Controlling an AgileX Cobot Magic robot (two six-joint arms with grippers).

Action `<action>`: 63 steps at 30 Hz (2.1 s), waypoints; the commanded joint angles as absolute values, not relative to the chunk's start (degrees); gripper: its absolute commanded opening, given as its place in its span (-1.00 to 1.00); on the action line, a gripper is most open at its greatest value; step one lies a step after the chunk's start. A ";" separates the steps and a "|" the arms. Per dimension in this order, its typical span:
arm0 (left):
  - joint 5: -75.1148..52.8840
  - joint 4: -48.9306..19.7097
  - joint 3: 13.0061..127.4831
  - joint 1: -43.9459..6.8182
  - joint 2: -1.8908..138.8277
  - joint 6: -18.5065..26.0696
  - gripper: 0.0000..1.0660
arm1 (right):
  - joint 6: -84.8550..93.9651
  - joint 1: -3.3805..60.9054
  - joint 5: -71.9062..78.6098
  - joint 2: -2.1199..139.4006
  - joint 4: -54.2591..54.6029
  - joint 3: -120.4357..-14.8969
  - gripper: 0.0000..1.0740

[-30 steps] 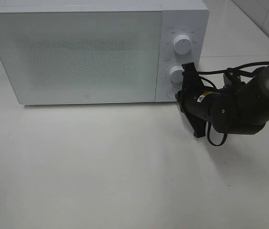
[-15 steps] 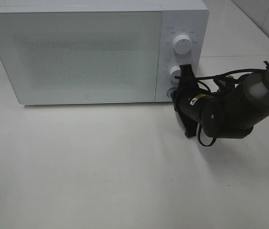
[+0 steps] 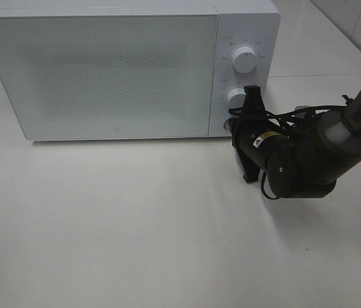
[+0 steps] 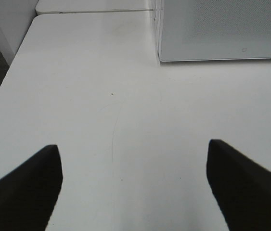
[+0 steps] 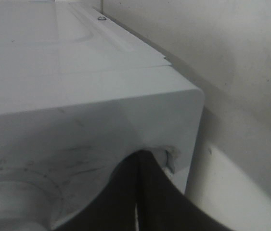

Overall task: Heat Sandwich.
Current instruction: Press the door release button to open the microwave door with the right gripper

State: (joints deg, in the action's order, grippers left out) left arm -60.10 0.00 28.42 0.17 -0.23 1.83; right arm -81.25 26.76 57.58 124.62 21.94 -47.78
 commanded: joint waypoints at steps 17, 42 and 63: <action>-59.42 -0.52 28.25 0.23 -1.20 1.60 0.43 | -86.40 25.38 71.68 128.80 22.86 -56.61 -1.00; -59.42 -0.52 28.25 0.23 -1.20 1.66 0.43 | -86.86 25.38 72.65 130.46 21.60 -59.93 -1.00; -59.42 -0.52 28.25 0.23 -1.20 1.66 0.43 | -84.05 25.50 64.29 128.00 20.91 -59.76 -1.00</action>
State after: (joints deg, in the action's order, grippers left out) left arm -60.10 0.00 28.42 0.17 -0.23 1.83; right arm -83.77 27.67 50.53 126.97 25.10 -53.34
